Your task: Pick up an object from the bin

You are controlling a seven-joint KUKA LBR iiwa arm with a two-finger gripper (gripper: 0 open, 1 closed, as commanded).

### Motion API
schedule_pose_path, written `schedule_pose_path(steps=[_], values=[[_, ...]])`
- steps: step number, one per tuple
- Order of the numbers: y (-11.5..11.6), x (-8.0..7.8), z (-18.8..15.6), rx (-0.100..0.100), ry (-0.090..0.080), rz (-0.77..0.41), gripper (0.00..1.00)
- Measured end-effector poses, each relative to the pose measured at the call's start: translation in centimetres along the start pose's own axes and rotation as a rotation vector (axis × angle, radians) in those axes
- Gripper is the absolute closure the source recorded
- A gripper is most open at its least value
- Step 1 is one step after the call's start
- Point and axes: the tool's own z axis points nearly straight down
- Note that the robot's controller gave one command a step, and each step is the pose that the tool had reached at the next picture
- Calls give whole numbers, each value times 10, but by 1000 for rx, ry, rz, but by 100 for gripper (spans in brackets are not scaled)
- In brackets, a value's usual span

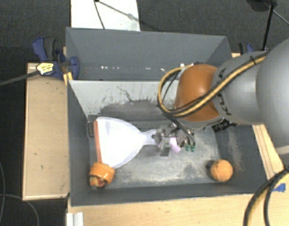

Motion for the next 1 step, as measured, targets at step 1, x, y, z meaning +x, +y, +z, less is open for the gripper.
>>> schedule_pose_path(steps=[1], values=[[0, -1, -24, 0, -2, 0, 100]])
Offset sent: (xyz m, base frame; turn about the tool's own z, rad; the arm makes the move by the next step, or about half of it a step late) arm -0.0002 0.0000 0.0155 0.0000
